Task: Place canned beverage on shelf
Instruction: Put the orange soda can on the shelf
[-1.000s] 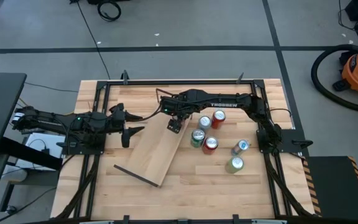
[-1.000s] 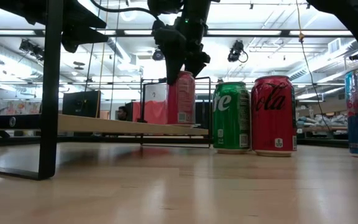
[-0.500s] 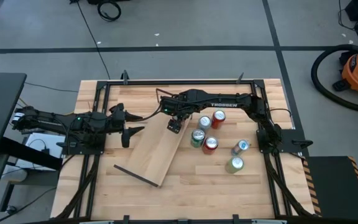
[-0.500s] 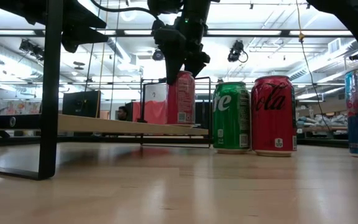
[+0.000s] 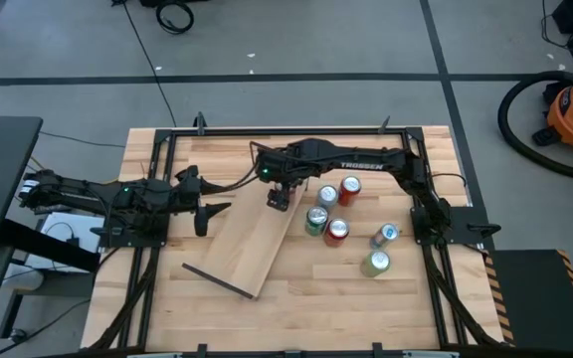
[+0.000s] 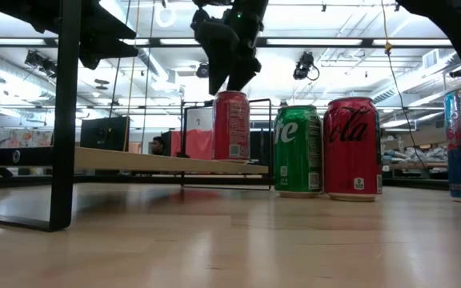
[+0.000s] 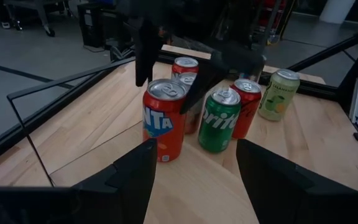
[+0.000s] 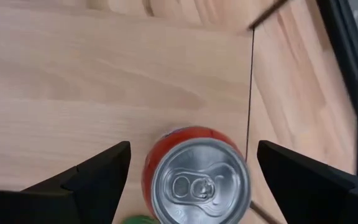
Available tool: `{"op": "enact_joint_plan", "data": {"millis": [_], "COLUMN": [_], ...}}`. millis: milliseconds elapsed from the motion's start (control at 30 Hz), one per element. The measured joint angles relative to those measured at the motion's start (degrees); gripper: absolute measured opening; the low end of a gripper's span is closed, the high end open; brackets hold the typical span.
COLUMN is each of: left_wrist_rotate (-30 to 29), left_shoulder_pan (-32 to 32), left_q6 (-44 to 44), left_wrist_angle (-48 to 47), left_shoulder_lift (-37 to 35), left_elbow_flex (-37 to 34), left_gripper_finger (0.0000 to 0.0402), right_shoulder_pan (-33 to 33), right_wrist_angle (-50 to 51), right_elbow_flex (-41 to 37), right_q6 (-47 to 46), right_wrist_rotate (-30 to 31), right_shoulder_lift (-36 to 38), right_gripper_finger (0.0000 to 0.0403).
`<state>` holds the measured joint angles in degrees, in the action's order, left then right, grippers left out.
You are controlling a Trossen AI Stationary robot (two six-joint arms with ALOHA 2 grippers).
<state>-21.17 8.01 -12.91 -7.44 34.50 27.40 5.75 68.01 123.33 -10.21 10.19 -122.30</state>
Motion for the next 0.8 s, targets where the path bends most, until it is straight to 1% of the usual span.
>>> {"op": "enact_joint_plan", "data": {"millis": [100, 267, 367, 433, 533, 600, 667, 800], "left_wrist_rotate": [0.00, 0.00, -0.01, -0.01, -0.02, -0.02, -0.02, 0.00], "left_shoulder_pan": [0.00, -0.01, -0.02, -0.01, -0.01, -0.02, -0.02, -0.01], "left_q6": [0.02, 0.05, 0.24, 0.24, 0.23, 0.22, 0.20, -0.13], "left_wrist_angle": [0.00, 0.02, 0.02, 0.02, 0.01, -0.07, -0.07, -0.86], "left_shoulder_lift": [0.00, -0.02, 0.00, -0.02, -0.01, -0.01, 0.00, -0.02], "left_elbow_flex": [0.00, 0.00, 0.00, 0.00, 0.00, 0.00, 0.00, 0.00], "left_gripper_finger": [0.0231, 0.0231, 0.0231, 0.0231, 0.0231, 0.0231, 0.0231, 0.0231], "right_shoulder_pan": [-0.44, -0.40, -0.61, -1.85, -3.60, -4.25, -4.25, -4.47], "right_wrist_angle": [0.78, 5.04, 5.88, 5.65, 4.85, 4.74, 4.75, 6.62], "right_elbow_flex": [1.27, 1.94, 1.94, 1.94, 1.94, 1.94, 1.94, 1.94], "right_q6": [4.45, 0.87, 9.70, 16.12, 23.28, 26.34, 28.73, 31.55], "right_wrist_rotate": [-1.81, -2.31, -2.17, -0.12, 4.76, 5.85, 5.24, 4.68], "right_shoulder_lift": [-0.02, -0.02, -0.06, -0.06, -0.08, -0.08, -0.08, -0.08], "right_gripper_finger": [0.0362, 0.0357, 0.0357, 0.0357, 0.0357, 0.0358, 0.0361, 0.0381]}}
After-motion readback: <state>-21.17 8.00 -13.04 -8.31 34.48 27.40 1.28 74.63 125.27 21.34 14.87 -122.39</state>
